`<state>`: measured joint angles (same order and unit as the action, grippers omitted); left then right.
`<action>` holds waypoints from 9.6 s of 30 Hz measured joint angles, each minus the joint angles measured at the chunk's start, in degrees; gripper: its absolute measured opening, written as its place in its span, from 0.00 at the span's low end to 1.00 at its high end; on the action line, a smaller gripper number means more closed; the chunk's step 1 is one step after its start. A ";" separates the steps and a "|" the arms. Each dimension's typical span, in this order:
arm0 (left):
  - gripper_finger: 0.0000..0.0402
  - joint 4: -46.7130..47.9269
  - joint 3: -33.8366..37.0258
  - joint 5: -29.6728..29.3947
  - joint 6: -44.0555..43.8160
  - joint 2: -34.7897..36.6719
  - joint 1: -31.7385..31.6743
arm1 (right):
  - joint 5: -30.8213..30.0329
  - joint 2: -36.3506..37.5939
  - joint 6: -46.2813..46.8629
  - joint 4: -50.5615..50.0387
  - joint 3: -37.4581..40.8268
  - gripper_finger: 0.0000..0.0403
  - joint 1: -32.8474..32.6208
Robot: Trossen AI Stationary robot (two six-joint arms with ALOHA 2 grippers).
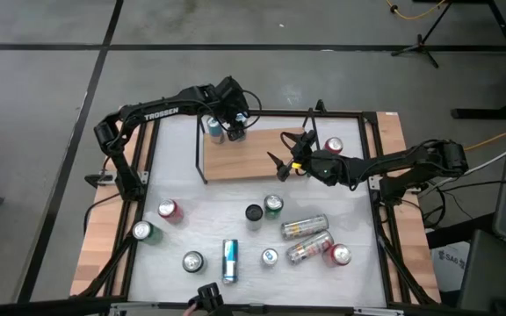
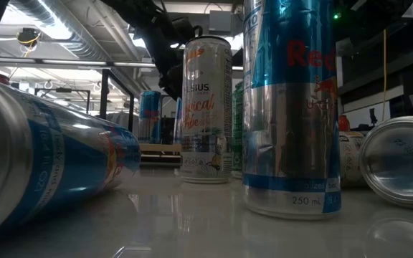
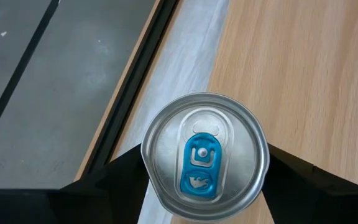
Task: Sort soda cans
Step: Put the blue soda can on the shelf, then put the blue soda can on the shelf and align with the other blue soda can
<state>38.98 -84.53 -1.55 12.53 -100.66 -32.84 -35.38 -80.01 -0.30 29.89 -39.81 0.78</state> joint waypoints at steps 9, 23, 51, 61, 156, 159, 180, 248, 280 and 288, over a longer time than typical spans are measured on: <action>0.64 0.02 0.00 -0.89 -0.24 -0.04 0.03 | 0.02 0.00 0.00 0.00 0.02 0.99 0.00; 0.64 1.13 0.00 -0.76 -0.45 -0.11 0.92 | 0.02 -0.02 0.00 0.00 0.02 0.99 0.00; 0.80 3.14 0.21 -3.44 -4.22 -0.26 1.79 | 0.02 -0.02 -0.02 0.02 0.02 0.99 -0.02; 0.80 3.13 0.15 -3.54 -4.44 0.01 1.81 | 0.02 -0.02 0.00 0.02 0.02 0.99 -0.02; 0.80 0.18 -22.60 -14.38 -29.11 -16.68 61.05 | 6.12 -0.02 0.00 -3.13 0.02 0.99 -0.02; 0.80 0.06 -22.60 -14.97 -30.30 -17.87 61.02 | 6.60 -0.02 0.00 -3.15 0.02 0.99 0.00; 0.80 -0.04 -22.01 -17.61 -33.89 -19.96 61.18 | 8.00 -0.02 0.00 -4.52 0.02 0.99 0.00; 0.52 -7.97 -18.47 -0.27 -25.38 -9.75 52.58 | 4.65 11.62 -3.66 -7.56 -0.02 0.99 -0.02; 0.52 13.35 -18.47 10.48 -0.01 6.84 26.07 | -9.18 13.98 -6.23 -7.37 0.00 0.99 0.50; 0.52 20.47 -18.43 18.08 9.21 7.10 16.14 | -9.19 13.97 -6.23 -7.38 0.00 0.99 0.50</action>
<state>59.45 -102.96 16.52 21.75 -93.56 -16.70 -44.57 -66.04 -6.52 22.51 -39.81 1.28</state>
